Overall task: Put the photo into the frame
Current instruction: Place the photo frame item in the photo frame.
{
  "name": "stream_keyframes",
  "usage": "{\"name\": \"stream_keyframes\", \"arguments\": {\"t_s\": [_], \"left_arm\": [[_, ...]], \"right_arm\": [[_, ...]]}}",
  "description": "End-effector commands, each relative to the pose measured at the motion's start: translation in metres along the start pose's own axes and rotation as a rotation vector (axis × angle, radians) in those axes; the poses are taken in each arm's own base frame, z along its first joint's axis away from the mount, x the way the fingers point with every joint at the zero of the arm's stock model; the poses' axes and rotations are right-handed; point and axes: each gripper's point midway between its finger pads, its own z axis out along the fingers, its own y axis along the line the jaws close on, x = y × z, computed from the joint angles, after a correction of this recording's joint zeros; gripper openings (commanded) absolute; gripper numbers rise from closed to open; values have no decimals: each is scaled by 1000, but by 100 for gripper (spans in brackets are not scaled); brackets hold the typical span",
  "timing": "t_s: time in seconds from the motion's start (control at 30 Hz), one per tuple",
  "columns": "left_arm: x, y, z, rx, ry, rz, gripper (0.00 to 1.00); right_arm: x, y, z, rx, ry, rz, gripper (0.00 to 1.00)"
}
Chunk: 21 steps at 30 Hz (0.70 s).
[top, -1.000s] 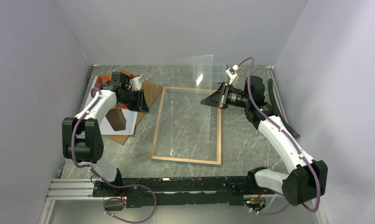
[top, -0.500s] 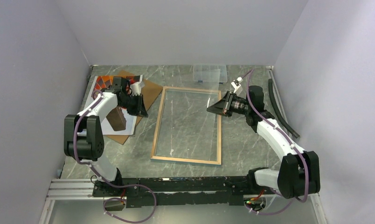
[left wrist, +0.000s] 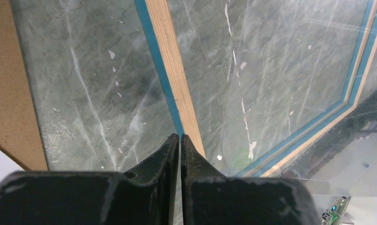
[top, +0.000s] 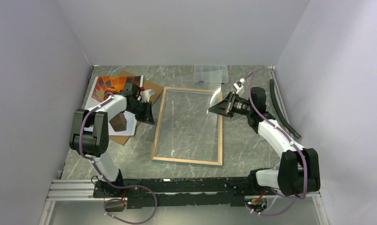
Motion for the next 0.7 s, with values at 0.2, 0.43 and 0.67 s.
{"name": "stream_keyframes", "arguments": {"t_s": [0.2,0.43,0.67], "left_arm": [[3,0,9,25,12,11,9],[9,1,12,30,27,6,6],[12,2,13,26,30,3,4]], "right_arm": [[-11,21,-2,-95,-39,-25,0],[-11,21,-3,-78,-38,-34,0],[-10,11,-1,-62,-45,-4,0]]}}
